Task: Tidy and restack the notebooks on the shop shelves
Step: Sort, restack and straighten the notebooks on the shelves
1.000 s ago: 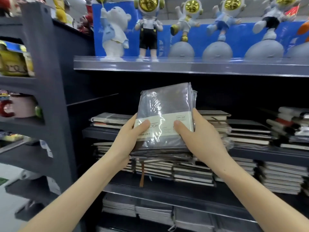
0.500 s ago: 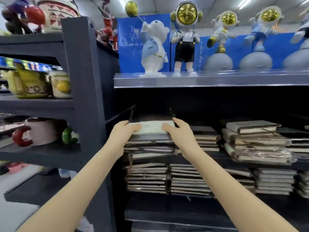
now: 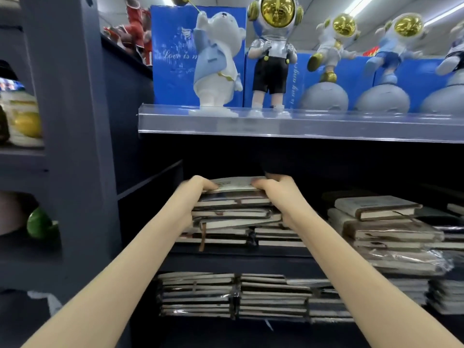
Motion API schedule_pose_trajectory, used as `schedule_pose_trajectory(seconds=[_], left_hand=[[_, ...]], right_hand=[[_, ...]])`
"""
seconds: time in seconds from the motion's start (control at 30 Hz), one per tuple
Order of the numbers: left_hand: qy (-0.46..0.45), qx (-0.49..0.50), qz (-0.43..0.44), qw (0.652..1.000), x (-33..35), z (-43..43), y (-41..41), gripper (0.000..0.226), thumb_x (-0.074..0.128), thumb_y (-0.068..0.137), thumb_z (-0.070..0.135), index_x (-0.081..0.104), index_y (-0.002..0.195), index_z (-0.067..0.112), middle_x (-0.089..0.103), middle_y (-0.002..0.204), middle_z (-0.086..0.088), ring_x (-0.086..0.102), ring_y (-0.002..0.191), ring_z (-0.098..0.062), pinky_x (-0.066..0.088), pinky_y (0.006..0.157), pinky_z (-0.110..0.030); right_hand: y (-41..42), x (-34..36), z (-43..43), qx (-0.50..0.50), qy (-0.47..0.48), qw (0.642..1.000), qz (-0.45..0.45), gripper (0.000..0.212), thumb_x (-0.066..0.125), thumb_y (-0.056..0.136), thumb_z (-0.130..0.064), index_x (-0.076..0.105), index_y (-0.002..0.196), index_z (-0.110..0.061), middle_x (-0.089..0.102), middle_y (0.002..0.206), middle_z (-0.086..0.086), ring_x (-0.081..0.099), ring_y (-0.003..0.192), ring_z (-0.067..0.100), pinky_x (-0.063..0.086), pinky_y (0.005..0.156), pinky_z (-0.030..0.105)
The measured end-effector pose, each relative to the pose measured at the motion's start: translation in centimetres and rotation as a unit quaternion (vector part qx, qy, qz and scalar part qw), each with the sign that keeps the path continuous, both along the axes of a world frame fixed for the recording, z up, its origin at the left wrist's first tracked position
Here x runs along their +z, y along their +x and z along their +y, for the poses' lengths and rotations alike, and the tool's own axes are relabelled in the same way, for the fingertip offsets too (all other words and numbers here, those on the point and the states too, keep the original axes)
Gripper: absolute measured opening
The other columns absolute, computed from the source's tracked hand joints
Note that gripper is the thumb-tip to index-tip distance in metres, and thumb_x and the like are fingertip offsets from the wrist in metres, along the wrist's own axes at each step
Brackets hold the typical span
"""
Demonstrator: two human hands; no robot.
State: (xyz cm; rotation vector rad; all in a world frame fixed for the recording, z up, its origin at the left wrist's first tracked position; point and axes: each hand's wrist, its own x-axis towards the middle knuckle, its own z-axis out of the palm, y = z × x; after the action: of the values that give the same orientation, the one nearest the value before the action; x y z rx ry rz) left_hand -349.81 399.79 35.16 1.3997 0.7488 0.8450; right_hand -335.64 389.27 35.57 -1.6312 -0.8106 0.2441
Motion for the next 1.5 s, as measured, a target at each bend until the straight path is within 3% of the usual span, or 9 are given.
schedule_pose_trajectory(seconds=[0.2, 0.37, 0.5, 0.63, 0.77, 0.87, 1.0, 1.23, 1.5], left_hand=[[-0.031, -0.057, -0.005, 0.998, 0.8, -1.1, 5.4, 0.062, 0.067, 0.056, 0.029, 0.062, 0.114, 0.008, 0.068, 0.104, -0.015, 0.066, 0.090, -0.033, 0.055, 0.084, -0.042], [-0.021, -0.094, 0.018, 0.995, 0.6, -1.6, 9.2, 0.038, 0.060, 0.078, 0.022, 0.062, 0.113, 0.008, 0.070, 0.091, -0.012, 0.067, 0.077, -0.028, 0.054, 0.068, -0.032], [0.020, -0.117, 0.079, 0.990, 0.2, -1.3, 10.3, 0.037, 0.061, 0.080, 0.027, 0.062, 0.112, 0.009, 0.070, 0.099, -0.013, 0.066, 0.090, -0.030, 0.053, 0.085, -0.038], [0.042, -0.186, 0.033, 0.981, 0.2, -0.9, 9.3, 0.045, 0.062, 0.086, 0.043, 0.064, 0.116, 0.009, 0.072, 0.100, -0.009, 0.068, 0.094, -0.025, 0.052, 0.086, -0.034], [0.235, -0.199, 0.063, 0.949, -1.9, -1.6, 6.4, 0.069, 0.071, 0.066, 0.064, 0.059, 0.122, 0.026, 0.068, 0.113, 0.012, 0.062, 0.106, -0.006, 0.045, 0.100, -0.029], [0.410, -0.121, 0.091, 0.899, -3.9, -2.5, 5.5, 0.069, 0.082, 0.067, 0.042, 0.048, 0.127, 0.034, 0.057, 0.103, 0.031, 0.051, 0.094, 0.019, 0.036, 0.085, 0.001], [0.455, -0.065, 0.065, 0.886, -5.0, -2.6, 6.0, 0.079, 0.081, 0.072, 0.020, 0.040, 0.140, 0.023, 0.045, 0.102, 0.036, 0.041, 0.090, 0.025, 0.026, 0.077, 0.010], [0.421, -0.106, 0.065, 0.898, -5.3, -2.2, 6.6, 0.080, 0.073, 0.081, 0.014, 0.029, 0.147, 0.019, 0.044, 0.138, 0.014, 0.036, 0.124, 0.005, 0.026, 0.101, -0.006], [0.375, -0.127, 0.087, 0.914, -5.2, -1.5, 6.9, 0.078, 0.073, 0.081, 0.023, 0.032, 0.146, 0.012, 0.045, 0.139, 0.009, 0.043, 0.131, -0.011, 0.034, 0.108, -0.026]], right_hand=[[5.1, 0.9, -2.2, -0.017, 0.012, 0.999, 0.044, 0.036, 0.068, 0.079, -0.027, 0.064, 0.112, -0.013, 0.070, 0.103, 0.008, 0.065, 0.098, 0.027, 0.051, 0.094, 0.043], [7.9, 0.3, -3.3, -0.055, 0.007, 0.998, 0.023, 0.053, 0.067, 0.082, -0.032, 0.056, 0.129, -0.011, 0.064, 0.120, 0.008, 0.060, 0.109, 0.026, 0.049, 0.091, 0.034], [8.3, -0.5, -4.1, -0.092, -0.051, 0.990, -0.090, 0.041, 0.051, 0.096, -0.036, 0.058, 0.129, -0.013, 0.063, 0.122, 0.006, 0.057, 0.110, 0.022, 0.042, 0.085, 0.026], [6.0, -0.1, -6.2, -0.223, -0.166, 0.876, -0.393, 0.047, 0.040, 0.095, -0.053, 0.067, 0.115, -0.020, 0.070, 0.097, 0.005, 0.064, 0.092, 0.026, 0.049, 0.072, 0.032], [5.7, -1.1, -7.8, -0.053, -0.215, 0.838, -0.499, 0.063, 0.051, 0.085, -0.061, 0.043, 0.141, -0.032, 0.046, 0.145, -0.006, 0.037, 0.136, 0.015, 0.034, 0.106, 0.031], [7.0, -1.5, -7.9, -0.002, -0.205, 0.827, -0.523, 0.066, 0.059, 0.086, -0.051, 0.035, 0.145, -0.032, 0.038, 0.150, -0.006, 0.031, 0.139, 0.015, 0.029, 0.111, 0.029], [8.1, -1.3, -7.8, 0.026, -0.197, 0.831, -0.520, 0.063, 0.060, 0.088, -0.043, 0.036, 0.145, -0.028, 0.040, 0.149, -0.002, 0.036, 0.137, 0.015, 0.027, 0.111, 0.026], [10.1, -1.5, -9.0, 0.027, -0.184, 0.844, -0.502, 0.059, 0.062, 0.089, -0.035, 0.038, 0.142, -0.032, 0.043, 0.146, -0.004, 0.038, 0.136, 0.013, 0.022, 0.106, 0.015], [10.3, -1.2, -9.2, 0.036, -0.190, 0.866, -0.462, 0.063, 0.065, 0.086, -0.040, 0.035, 0.142, -0.040, 0.034, 0.152, -0.008, 0.033, 0.138, 0.010, 0.022, 0.106, 0.016]])
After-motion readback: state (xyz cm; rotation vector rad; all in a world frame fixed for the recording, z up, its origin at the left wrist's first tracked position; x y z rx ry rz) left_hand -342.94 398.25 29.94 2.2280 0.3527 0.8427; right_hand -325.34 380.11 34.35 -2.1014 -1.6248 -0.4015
